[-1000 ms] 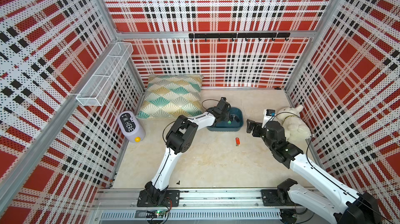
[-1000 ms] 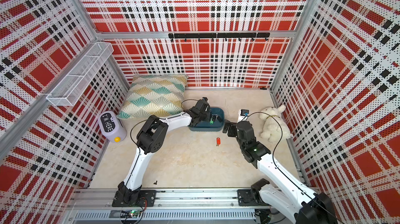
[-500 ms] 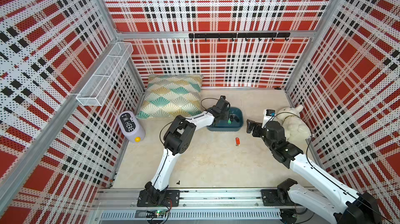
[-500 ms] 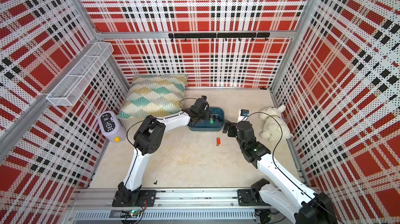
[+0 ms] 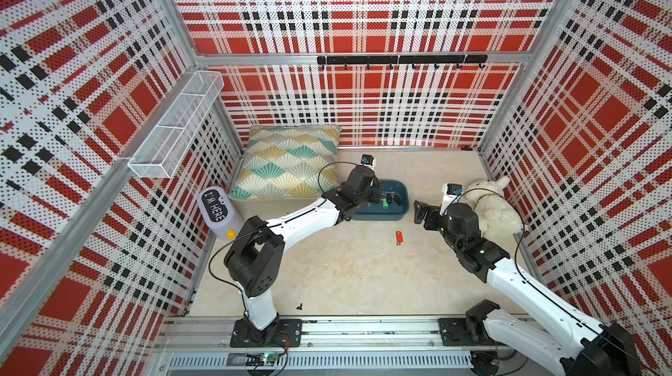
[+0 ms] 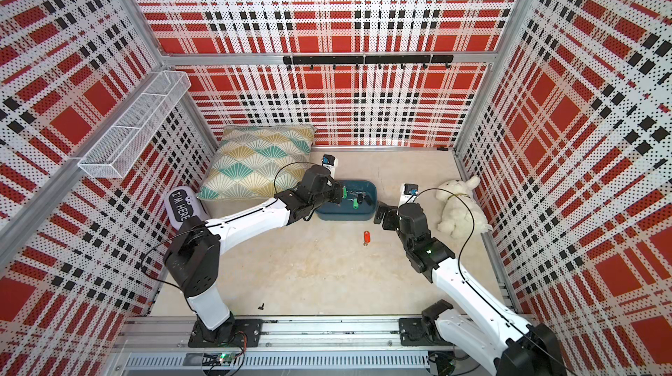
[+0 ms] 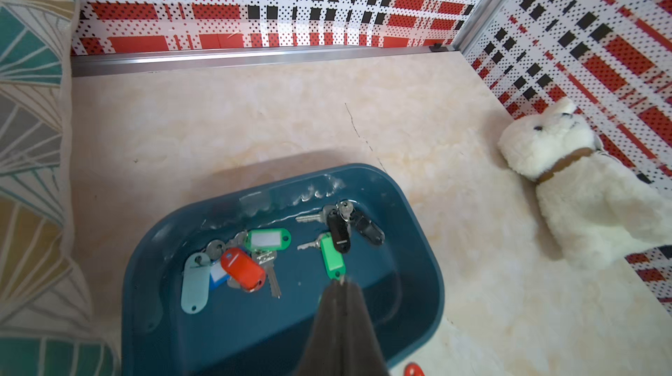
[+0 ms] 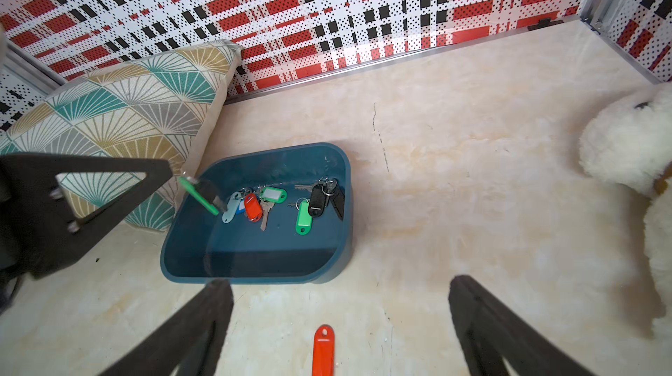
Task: Take the keys out of the storage box
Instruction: Place the key at the center of the board.
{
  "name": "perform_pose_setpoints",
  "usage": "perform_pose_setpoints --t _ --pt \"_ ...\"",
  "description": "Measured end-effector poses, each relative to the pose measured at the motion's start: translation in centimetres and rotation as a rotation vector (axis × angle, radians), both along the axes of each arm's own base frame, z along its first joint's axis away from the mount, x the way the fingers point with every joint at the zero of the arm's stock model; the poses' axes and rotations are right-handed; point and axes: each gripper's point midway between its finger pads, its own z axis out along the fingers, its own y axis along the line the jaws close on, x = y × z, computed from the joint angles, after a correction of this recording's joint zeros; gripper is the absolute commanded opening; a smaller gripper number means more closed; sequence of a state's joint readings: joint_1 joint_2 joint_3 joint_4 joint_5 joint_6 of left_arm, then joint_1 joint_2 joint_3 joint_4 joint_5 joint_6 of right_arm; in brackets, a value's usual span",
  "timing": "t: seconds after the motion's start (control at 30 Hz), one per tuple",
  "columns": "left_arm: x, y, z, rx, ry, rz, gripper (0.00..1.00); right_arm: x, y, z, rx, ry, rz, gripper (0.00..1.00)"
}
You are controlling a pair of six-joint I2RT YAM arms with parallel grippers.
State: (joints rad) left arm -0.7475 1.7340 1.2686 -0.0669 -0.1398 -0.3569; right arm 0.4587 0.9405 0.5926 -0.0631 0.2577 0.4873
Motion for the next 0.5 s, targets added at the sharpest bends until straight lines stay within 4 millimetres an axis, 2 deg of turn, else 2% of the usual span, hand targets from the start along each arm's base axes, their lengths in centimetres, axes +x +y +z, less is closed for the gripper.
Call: perform_pose_setpoints --t 0.13,0.3,0.4,0.5 --pt "-4.6 -0.4 0.6 0.0 -0.011 -0.053 0.0 0.0 0.1 0.0 0.003 0.002 0.007 1.0" --pt "-12.7 -2.0 0.9 -0.043 -0.023 -0.167 0.0 -0.1 0.2 -0.3 0.0 0.012 0.011 1.0" --pt "-15.9 -2.5 -0.7 -0.061 0.0 -0.208 0.0 -0.1 0.3 -0.6 -0.002 0.022 0.016 1.0" --pt "-16.9 -2.3 -3.7 -0.05 0.042 -0.194 0.0 -0.2 0.5 -1.0 -0.004 0.038 0.027 1.0"
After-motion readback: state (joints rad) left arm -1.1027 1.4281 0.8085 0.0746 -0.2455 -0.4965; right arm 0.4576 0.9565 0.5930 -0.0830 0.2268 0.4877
